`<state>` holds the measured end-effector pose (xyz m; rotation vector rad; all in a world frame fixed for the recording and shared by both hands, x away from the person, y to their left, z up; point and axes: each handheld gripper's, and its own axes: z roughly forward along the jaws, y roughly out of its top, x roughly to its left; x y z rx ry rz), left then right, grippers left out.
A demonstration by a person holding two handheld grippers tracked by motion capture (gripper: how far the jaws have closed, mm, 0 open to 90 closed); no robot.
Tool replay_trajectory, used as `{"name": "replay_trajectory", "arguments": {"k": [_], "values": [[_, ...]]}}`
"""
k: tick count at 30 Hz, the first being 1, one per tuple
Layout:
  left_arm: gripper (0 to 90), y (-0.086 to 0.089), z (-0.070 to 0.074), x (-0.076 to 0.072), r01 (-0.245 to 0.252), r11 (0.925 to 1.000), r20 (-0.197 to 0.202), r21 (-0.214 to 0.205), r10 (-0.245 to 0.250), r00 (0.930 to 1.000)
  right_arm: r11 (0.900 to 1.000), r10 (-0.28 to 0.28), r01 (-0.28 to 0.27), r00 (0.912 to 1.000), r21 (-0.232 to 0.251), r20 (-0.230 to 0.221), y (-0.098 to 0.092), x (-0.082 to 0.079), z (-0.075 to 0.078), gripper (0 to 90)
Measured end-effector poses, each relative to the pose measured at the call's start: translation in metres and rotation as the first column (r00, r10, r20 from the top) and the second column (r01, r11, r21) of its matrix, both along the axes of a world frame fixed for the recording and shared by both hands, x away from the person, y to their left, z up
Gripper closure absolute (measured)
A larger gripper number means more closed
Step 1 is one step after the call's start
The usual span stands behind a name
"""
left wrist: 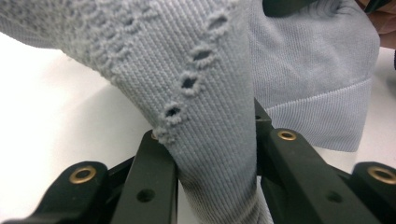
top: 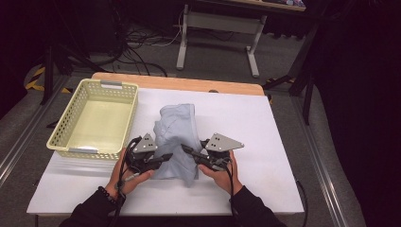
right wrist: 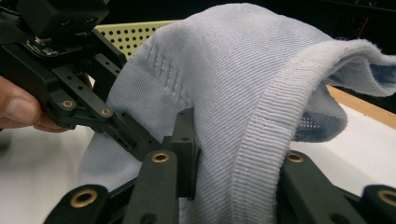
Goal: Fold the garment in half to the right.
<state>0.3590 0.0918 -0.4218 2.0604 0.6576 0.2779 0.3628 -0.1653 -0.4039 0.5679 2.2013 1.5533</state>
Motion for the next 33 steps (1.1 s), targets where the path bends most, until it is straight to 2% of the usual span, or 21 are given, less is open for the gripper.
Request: {"name": "replay_trajectory", "arguments": {"k": [8, 12, 16, 21, 33], "values": [[73.2, 0.009, 0.009, 0.004, -0.028, 0.9996, -0.008, 0.004, 0.028, 0.9996, 1.0, -0.004, 0.003, 0.9996, 0.004, 0.03, 0.012, 0.003, 0.005, 70.3], [73.2, 0.016, 0.021, 0.003, -0.055, 0.9984, 0.011, 0.014, 0.055, 0.9984, 0.9996, 0.005, -0.006, 0.9994, 0.029, 0.034, 0.018, 0.009, 0.013, 70.3], [73.1, 0.025, 0.031, 0.006, -0.071, 0.9972, 0.016, 0.024, 0.07, 0.9974, 0.9993, 0.014, -0.016, 0.9982, 0.034, 0.058, 0.028, 0.013, 0.021, 70.2], [73.1, 0.035, 0.041, 0.009, -0.091, 0.9952, 0.028, 0.034, 0.09, 0.9955, 0.9986, 0.028, -0.03, 0.9975, 0.043, 0.066, 0.038, 0.021, 0.028, 70.2], [73.0, 0.06, 0.049, 0.013, -0.138, 0.9901, 0.023, 0.026, 0.137, 0.9902, 0.9973, 0.058, -0.061, 0.9957, 0.041, 0.073, 0.065, 0.033, 0.038, 70.1]]}}
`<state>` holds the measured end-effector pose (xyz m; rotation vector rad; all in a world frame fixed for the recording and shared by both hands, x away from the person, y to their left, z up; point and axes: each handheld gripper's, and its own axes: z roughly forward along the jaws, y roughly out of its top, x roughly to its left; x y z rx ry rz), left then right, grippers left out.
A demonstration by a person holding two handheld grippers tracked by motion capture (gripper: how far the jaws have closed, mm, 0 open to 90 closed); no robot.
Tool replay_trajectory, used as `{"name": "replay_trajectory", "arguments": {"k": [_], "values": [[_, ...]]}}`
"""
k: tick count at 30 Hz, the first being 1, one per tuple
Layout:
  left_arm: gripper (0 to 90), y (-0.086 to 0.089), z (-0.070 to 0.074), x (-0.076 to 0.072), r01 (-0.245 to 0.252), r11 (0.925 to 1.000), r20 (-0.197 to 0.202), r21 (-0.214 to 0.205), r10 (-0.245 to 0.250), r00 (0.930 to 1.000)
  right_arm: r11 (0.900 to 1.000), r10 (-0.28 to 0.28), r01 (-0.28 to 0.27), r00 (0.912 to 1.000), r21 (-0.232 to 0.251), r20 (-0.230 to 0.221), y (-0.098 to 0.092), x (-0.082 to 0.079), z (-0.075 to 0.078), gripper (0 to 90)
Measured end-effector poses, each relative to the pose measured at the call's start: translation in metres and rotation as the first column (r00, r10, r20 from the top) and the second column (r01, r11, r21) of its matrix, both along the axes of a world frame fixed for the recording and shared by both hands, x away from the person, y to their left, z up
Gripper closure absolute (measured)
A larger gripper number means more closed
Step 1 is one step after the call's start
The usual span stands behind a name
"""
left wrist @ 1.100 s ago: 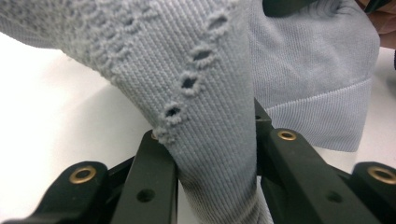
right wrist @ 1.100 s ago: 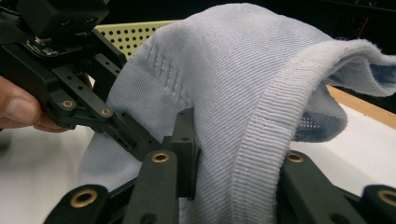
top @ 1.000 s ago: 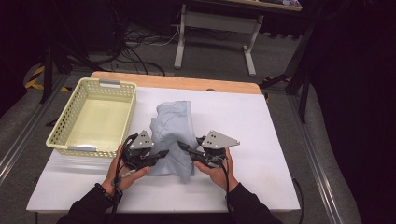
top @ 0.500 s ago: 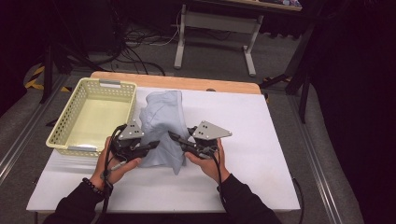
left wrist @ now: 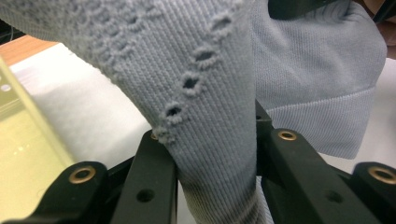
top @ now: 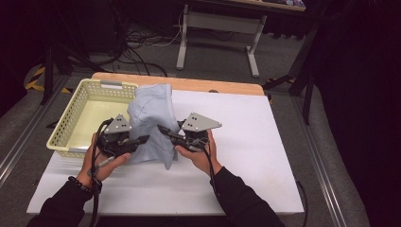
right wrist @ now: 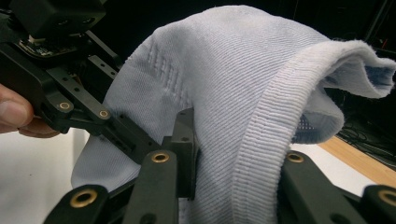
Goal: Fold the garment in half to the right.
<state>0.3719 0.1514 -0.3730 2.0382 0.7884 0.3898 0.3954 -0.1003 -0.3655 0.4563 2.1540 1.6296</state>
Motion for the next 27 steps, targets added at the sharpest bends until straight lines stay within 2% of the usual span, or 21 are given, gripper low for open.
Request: {"name": "replay_trajectory", "arguments": {"k": [9, 17, 24, 27], "values": [[73.0, 0.013, 0.004, 0.002, -0.024, 0.9997, -0.008, 0.004, 0.024, 0.9997, 0.9999, 0.015, -0.015, 0.9999, 0.0, -0.003, 0.014, 0.006, 0.003, 70.1], [72.5, 0.031, 0.014, 0.005, -0.068, 0.9974, 0.005, 0.025, 0.067, 0.9977, 0.9995, 0.028, -0.028, 0.9996, 0.018, 0.005, 0.035, 0.015, 0.008, 69.9], [71.1, 0.049, 0.018, 0.005, -0.101, 0.9948, 0.003, 0.014, 0.101, 0.9949, 0.9983, 0.027, -0.026, 0.9994, 0.052, -0.02, 0.051, 0.02, 0.008, 69.9], [69.5, 0.062, 0.02, 0.004, -0.118, 0.9929, 0.022, -0.013, 0.118, 0.9927, 0.9973, 0.032, -0.031, 0.9993, 0.067, -0.019, 0.065, 0.023, 0.01, 69.7]]}}
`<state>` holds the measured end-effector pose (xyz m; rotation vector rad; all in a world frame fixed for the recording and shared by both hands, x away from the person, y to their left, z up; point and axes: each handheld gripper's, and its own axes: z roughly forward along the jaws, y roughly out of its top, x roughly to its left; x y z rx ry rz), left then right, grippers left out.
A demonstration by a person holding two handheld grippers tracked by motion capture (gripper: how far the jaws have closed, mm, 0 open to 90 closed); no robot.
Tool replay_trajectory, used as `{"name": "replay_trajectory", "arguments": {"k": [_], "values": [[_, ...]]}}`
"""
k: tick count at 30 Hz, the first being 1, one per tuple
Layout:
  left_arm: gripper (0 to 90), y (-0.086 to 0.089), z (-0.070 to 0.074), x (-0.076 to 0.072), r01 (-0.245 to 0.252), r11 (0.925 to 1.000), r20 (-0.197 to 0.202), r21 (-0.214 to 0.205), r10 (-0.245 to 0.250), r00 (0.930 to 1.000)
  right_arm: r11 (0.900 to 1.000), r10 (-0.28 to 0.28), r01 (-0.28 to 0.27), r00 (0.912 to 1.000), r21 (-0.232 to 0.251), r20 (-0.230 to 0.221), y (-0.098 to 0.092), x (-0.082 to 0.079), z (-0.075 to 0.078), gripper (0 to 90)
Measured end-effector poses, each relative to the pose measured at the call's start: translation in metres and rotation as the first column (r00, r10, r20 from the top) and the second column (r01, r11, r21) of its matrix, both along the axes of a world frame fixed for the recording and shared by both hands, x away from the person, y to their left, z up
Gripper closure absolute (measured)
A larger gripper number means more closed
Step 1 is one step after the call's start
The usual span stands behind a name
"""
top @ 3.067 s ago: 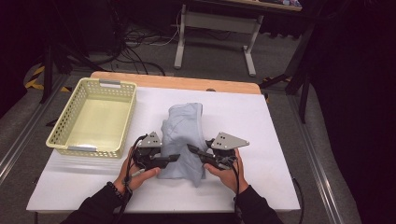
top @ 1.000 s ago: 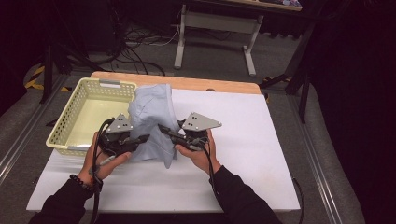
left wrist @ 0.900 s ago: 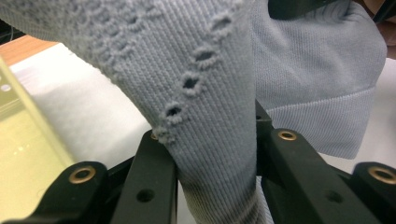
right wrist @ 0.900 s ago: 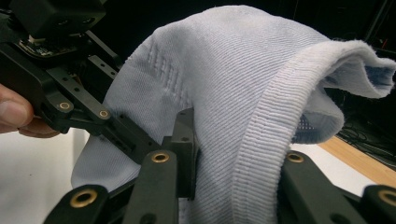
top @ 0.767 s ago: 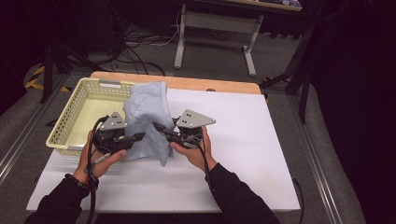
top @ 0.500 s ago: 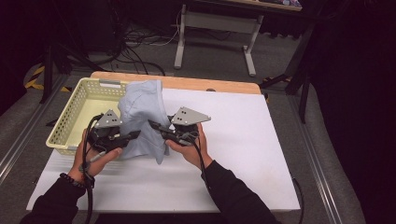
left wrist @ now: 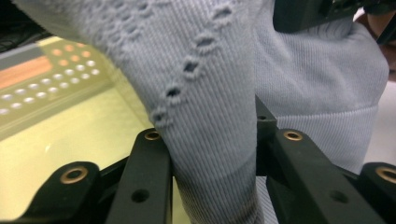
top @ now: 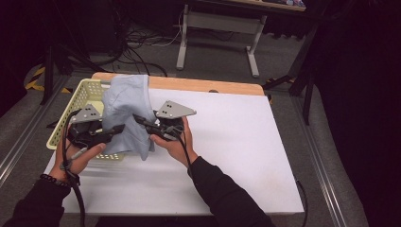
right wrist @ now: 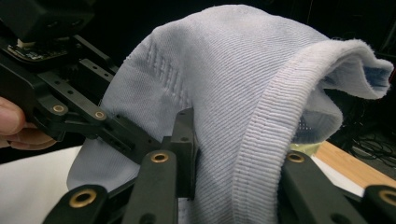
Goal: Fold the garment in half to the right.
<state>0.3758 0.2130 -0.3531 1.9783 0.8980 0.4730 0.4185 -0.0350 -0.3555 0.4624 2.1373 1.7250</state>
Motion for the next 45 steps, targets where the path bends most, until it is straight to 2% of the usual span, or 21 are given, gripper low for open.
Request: {"name": "replay_trajectory", "arguments": {"k": [2, 5, 10, 16, 20, 24, 27, 28, 29, 32, 40, 44, 45], "values": [[69.5, 0.007, 0.002, 0.0, -0.012, 0.9998, 0.001, -0.017, 0.012, 0.9999, 1.0, 0.001, -0.001, 1.0, 0.007, -0.005, 0.003, 0.001, 0.0, 69.7], [69.4, 0.02, 0.006, 0.0, -0.051, 0.9987, 0.008, -0.005, 0.051, 0.9987, 0.9997, 0.003, -0.003, 0.9997, 0.024, -0.024, 0.019, 0.007, 0.001, 69.7], [67.2, 0.038, 0.009, 0.002, -0.088, 0.996, 0.024, -0.017, 0.088, 0.9958, 0.9989, -0.002, 0.004, 0.9991, 0.048, -0.043, 0.038, 0.013, 0.001, 69.5], [67.3, 0.052, 0.008, 0.004, -0.145, 0.9895, 0.023, 0.0, 0.145, 0.9892, 0.9987, -0.018, 0.02, 0.9985, 0.046, -0.053, 0.061, 0.017, -0.001, 69.4], [67.0, 0.057, 0.001, 0.008, -0.171, 0.9852, 0.004, 0.009, 0.171, 0.9853, 0.9989, -0.036, 0.038, 0.9976, 0.029, -0.058, 0.072, 0.02, -0.006, 69.1], [66.5, 0.061, -0.006, 0.013, -0.192, 0.9812, -0.024, 0.017, 0.192, 0.981, 0.9987, -0.047, 0.049, 0.9951, 0.017, -0.087, 0.08, 0.027, -0.014, 68.8], [65.4, 0.062, -0.009, 0.017, -0.201, 0.9791, -0.033, 0.033, 0.202, 0.9789, 0.9982, -0.056, 0.058, 0.9931, 0.015, -0.103, 0.084, 0.031, -0.018, 68.4], [64.8, 0.063, -0.012, 0.02, -0.205, 0.9768, -0.043, 0.062, 0.208, 0.9772, 0.9975, -0.071, 0.071, 0.9927, 0.0, -0.097, 0.089, 0.034, -0.023, 68.2], [64.4, 0.063, -0.012, 0.02, -0.205, 0.9768, -0.043, 0.062, 0.208, 0.9772, 0.9972, -0.074, 0.074, 0.9917, -0.001, -0.105, 0.09, 0.035, -0.025, 68.2], [63.7, 0.066, -0.018, 0.027, -0.211, 0.9731, -0.077, 0.093, 0.218, 0.9728, 0.9968, -0.08, 0.08, 0.9883, -0.005, -0.129, 0.095, 0.04, -0.034, 68.1], [58.6, 0.066, -0.028, 0.038, -0.22, 0.963, -0.105, 0.156, 0.238, 0.9657, 0.9945, -0.104, 0.103, 0.9776, -0.018, -0.183, 0.1, 0.047, -0.052, 67.3], [54.6, 0.066, -0.033, 0.042, -0.227, 0.9605, -0.126, 0.161, 0.248, 0.9605, 0.9938, -0.111, 0.106, 0.9742, -0.032, -0.197, 0.102, 0.049, -0.057, 66.8], [52.1, 0.066, -0.036, 0.044, -0.232, 0.9577, -0.138, 0.171, 0.256, 0.9568, 0.993, -0.117, 0.112, 0.9685, -0.037, -0.22, 0.102, 0.051, -0.062, 66.3]]}}
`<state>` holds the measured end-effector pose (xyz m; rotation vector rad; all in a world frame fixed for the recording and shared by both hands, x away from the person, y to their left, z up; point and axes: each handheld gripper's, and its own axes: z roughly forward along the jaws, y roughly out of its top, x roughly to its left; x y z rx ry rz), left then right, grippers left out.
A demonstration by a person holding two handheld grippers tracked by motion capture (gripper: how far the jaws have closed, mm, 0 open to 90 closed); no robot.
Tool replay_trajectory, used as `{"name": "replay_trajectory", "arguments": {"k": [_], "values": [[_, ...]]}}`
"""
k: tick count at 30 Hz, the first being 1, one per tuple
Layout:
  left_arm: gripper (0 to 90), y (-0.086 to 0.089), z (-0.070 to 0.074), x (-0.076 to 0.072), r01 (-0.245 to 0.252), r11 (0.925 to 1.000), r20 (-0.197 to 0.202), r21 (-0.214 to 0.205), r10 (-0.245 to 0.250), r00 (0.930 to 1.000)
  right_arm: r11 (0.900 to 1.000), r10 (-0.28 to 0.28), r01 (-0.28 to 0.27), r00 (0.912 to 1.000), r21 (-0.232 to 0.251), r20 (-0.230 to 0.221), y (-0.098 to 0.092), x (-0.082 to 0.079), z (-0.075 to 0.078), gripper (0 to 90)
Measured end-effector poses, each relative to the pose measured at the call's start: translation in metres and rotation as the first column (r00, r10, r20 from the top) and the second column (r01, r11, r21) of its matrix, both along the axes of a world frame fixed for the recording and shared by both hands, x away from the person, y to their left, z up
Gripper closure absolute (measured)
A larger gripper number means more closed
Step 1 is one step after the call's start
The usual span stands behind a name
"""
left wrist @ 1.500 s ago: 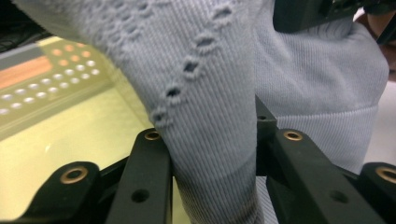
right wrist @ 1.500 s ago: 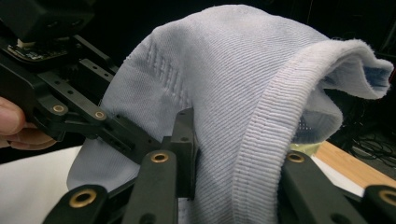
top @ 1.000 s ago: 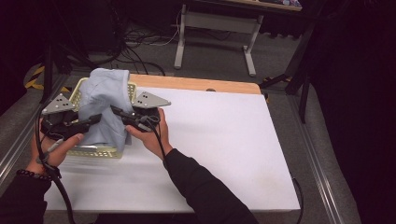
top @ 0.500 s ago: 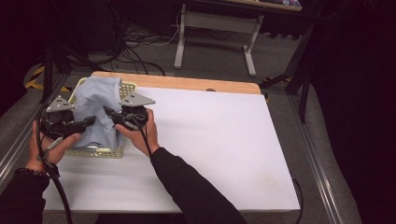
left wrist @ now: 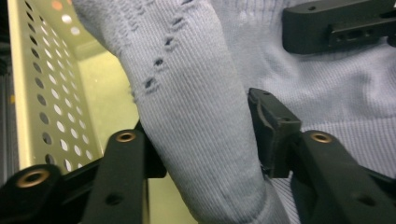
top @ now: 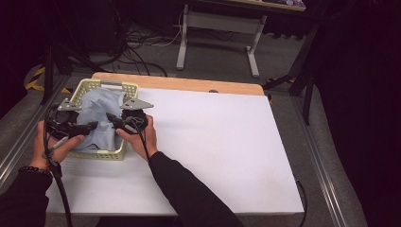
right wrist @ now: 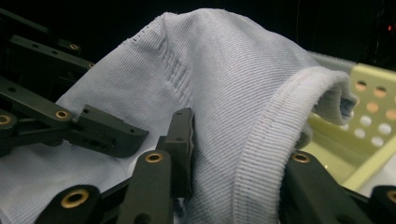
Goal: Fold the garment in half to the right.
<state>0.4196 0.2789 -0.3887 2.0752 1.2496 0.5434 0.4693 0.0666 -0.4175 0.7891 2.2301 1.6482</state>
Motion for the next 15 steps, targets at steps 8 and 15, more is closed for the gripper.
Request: {"name": "replay_trajectory", "arguments": {"k": [8, 15], "values": [[42.2, 0.002, -0.003, 0.0, -0.024, 0.9994, 0.001, 0.025, 0.024, 0.9997, 0.9996, -0.016, 0.015, 0.9988, -0.023, -0.047, -0.007, 0.002, -0.007, 56.5], [40.4, 0.0, 0.002, -0.002, -0.036, 0.9991, 0.052, 0.021, 0.035, 0.998, 0.9984, -0.03, 0.03, 0.9995, -0.048, 0.0, -0.023, -0.004, 0.001, 46.4]]}}
